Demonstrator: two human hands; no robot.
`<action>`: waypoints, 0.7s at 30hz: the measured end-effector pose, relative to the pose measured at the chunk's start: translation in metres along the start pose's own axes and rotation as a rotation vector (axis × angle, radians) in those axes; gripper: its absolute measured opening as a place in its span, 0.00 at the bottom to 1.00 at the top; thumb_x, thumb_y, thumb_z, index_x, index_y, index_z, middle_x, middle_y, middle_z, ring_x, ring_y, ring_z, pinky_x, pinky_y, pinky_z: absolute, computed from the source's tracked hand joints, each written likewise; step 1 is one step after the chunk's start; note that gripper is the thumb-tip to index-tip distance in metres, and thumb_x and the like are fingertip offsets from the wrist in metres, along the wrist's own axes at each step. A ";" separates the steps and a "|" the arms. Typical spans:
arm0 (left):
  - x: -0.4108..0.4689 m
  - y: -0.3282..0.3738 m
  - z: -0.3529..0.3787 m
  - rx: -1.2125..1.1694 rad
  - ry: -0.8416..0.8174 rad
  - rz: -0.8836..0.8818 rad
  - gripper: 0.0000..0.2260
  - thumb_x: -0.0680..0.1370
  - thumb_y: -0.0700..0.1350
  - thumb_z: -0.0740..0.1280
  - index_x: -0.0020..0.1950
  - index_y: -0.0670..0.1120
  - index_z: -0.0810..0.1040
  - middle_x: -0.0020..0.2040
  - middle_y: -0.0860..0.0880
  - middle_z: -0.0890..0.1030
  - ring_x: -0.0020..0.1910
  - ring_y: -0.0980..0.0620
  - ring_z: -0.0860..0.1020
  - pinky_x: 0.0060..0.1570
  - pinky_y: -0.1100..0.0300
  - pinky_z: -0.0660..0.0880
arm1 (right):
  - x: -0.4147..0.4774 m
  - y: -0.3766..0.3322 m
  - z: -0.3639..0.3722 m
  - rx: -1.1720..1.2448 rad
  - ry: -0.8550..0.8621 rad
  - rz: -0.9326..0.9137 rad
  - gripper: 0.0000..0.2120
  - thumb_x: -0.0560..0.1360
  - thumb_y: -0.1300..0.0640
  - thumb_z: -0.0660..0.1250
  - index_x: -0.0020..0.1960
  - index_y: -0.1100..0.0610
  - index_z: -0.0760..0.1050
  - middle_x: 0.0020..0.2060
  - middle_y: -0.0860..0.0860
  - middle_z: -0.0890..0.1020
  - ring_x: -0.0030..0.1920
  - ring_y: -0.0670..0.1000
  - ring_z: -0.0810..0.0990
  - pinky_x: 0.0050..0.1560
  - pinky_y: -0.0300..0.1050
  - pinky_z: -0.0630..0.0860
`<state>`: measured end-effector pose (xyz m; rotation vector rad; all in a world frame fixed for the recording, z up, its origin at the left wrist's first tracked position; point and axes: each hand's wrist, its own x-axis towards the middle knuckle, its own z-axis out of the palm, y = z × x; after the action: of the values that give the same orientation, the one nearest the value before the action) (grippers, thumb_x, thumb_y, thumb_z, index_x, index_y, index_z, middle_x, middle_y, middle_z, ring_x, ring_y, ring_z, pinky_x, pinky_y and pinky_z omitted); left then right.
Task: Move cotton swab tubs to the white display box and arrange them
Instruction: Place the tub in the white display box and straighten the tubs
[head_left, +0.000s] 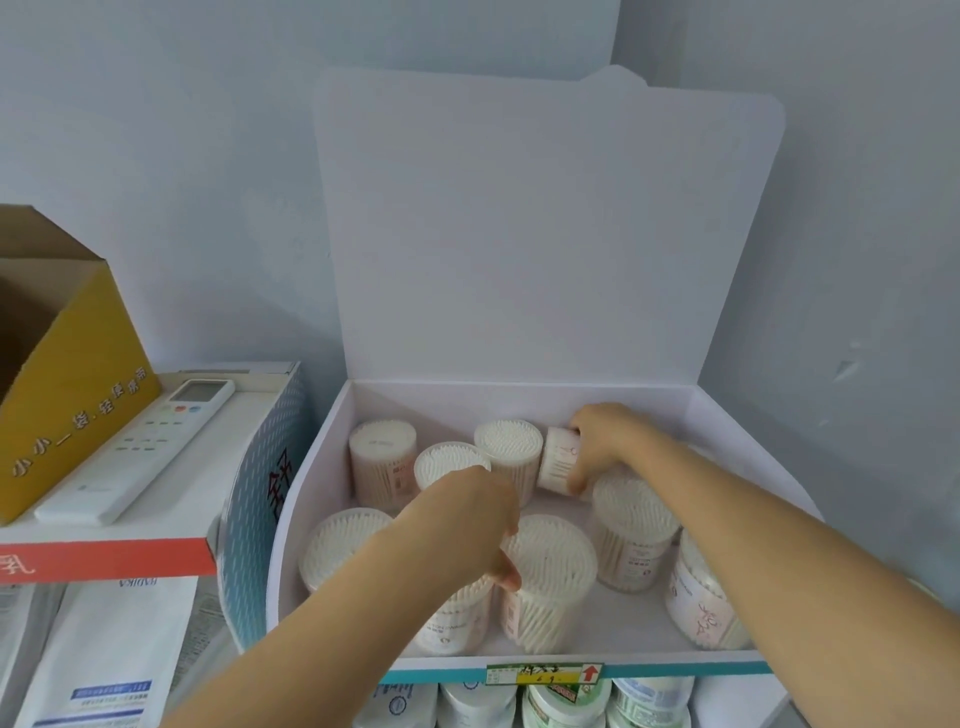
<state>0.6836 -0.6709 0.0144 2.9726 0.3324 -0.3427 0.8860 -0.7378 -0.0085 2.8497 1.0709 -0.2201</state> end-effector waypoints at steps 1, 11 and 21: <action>0.000 0.000 0.000 0.003 -0.002 0.003 0.26 0.72 0.51 0.71 0.69 0.48 0.72 0.67 0.48 0.73 0.66 0.48 0.71 0.64 0.55 0.67 | -0.002 0.005 -0.005 0.041 0.015 0.003 0.30 0.51 0.43 0.78 0.51 0.49 0.77 0.48 0.48 0.82 0.46 0.51 0.80 0.47 0.44 0.77; 0.004 0.004 -0.004 0.017 -0.036 0.004 0.26 0.72 0.51 0.72 0.68 0.47 0.72 0.66 0.48 0.74 0.65 0.48 0.71 0.64 0.55 0.67 | -0.034 0.029 -0.045 0.488 0.297 -0.087 0.37 0.60 0.51 0.79 0.66 0.53 0.70 0.57 0.51 0.75 0.54 0.51 0.74 0.48 0.40 0.70; -0.002 0.001 0.001 -0.066 0.012 -0.005 0.25 0.71 0.50 0.73 0.67 0.47 0.73 0.65 0.48 0.75 0.64 0.48 0.73 0.63 0.57 0.68 | -0.044 0.011 -0.045 0.382 0.188 -0.096 0.42 0.61 0.57 0.77 0.69 0.49 0.61 0.57 0.51 0.62 0.52 0.53 0.73 0.49 0.42 0.72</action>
<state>0.6814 -0.6721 0.0140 2.9112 0.3456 -0.3079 0.8650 -0.7685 0.0439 3.2112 1.3325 -0.1832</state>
